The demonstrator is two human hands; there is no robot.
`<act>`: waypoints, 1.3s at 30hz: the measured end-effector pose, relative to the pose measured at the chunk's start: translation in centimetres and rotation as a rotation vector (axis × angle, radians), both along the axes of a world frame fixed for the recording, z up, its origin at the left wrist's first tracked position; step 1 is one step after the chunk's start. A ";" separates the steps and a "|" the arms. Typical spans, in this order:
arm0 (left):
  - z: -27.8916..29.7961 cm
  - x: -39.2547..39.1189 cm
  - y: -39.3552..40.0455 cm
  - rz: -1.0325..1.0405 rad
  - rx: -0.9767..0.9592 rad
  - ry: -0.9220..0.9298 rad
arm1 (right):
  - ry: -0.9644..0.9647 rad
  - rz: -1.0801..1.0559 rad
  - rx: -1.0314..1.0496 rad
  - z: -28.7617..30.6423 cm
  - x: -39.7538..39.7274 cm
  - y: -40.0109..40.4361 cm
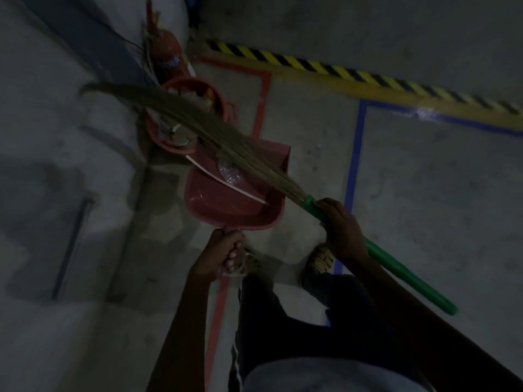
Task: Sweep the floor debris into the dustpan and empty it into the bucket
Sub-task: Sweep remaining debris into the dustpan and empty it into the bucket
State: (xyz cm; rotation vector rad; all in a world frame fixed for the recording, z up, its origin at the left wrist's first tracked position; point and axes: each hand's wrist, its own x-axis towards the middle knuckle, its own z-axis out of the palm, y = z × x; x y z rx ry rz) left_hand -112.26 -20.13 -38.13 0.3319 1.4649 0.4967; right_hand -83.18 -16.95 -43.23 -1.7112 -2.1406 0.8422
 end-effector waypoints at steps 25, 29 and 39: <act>10.8 -10.9 5.5 0.357 0.172 -0.076 | 0.293 0.152 0.232 15.4 -14.2 11.8; 10.2 -11.6 9.7 0.441 0.164 -0.089 | 0.289 0.180 0.218 15.4 -15.5 17.2; 8.3 -15.0 19.7 0.425 0.072 -0.152 | 0.238 0.169 0.176 15.7 -19.3 26.2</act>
